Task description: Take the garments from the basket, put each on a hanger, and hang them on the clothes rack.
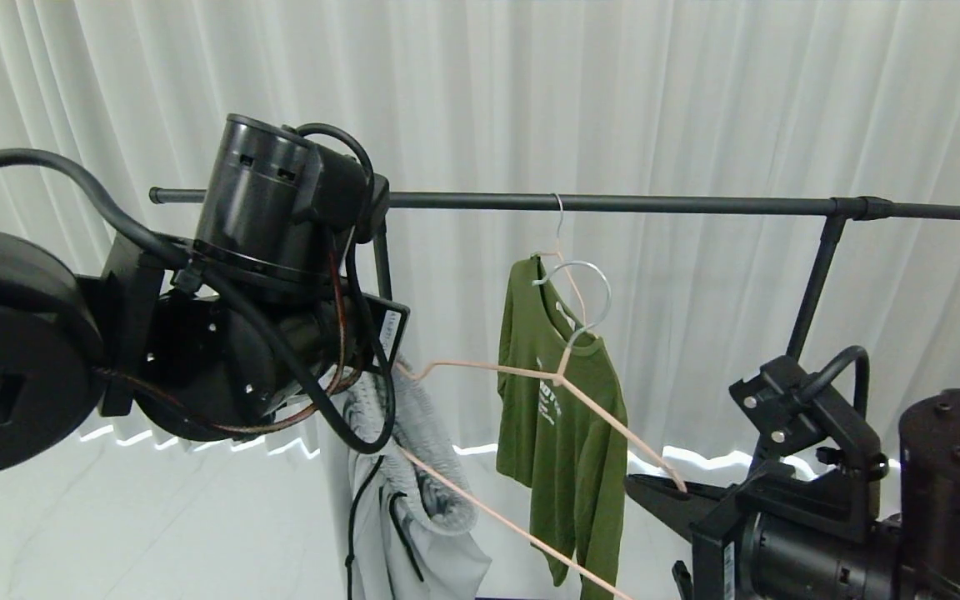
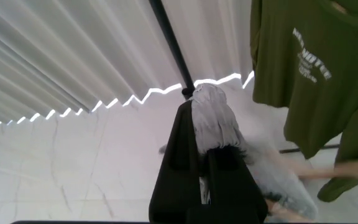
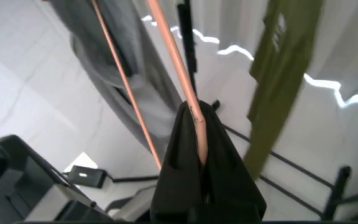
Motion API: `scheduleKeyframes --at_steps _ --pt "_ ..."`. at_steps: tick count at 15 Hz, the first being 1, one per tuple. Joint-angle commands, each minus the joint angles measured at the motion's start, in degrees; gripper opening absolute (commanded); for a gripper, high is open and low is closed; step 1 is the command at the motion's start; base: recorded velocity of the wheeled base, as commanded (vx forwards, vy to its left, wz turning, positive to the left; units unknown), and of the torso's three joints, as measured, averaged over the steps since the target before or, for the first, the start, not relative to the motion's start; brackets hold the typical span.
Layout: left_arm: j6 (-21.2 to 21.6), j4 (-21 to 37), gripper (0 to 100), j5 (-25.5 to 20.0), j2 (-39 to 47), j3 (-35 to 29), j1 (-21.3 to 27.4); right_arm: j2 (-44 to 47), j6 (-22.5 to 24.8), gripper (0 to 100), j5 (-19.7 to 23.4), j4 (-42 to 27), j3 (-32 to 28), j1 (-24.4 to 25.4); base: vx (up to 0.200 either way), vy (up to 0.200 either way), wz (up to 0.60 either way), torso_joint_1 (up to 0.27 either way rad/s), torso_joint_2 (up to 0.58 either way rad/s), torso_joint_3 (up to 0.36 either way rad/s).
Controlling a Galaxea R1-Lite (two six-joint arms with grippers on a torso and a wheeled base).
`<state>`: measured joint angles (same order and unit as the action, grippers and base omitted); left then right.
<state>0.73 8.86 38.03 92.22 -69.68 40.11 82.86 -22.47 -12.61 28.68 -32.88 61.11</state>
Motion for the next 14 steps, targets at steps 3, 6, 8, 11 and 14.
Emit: scheduleKeyframes --at_steps 3,6,8,11,14 --pt "-0.82 0.01 0 0.02 0.94 -1.95 -0.03 4.06 -0.03 0 -0.05 1.73 -0.34 3.22 0.000 0.000 0.00 0.000 0.00 0.000" --pt "-1.00 0.01 0 0.02 -0.38 -1.95 -0.03 5.91 -0.21 0 -1.19 1.99 -0.52 1.91 0.000 0.000 0.00 0.000 0.00 0.000" --pt "-1.00 0.01 0 0.02 -1.43 -1.95 -0.03 7.23 -0.82 0 -2.86 5.77 -1.05 1.38 0.000 0.000 0.00 0.000 0.00 0.000" --pt "-2.84 0.01 0 0.02 -1.43 -3.62 1.99 9.16 -1.61 0 -2.95 10.69 -2.37 1.64 0.000 0.000 0.00 0.000 0.00 0.000" --pt "-6.00 0.01 0 -0.15 -1.26 -5.20 4.81 12.06 -1.26 0 -2.95 15.35 -3.51 2.43 0.000 0.000 0.00 0.000 0.00 0.000"
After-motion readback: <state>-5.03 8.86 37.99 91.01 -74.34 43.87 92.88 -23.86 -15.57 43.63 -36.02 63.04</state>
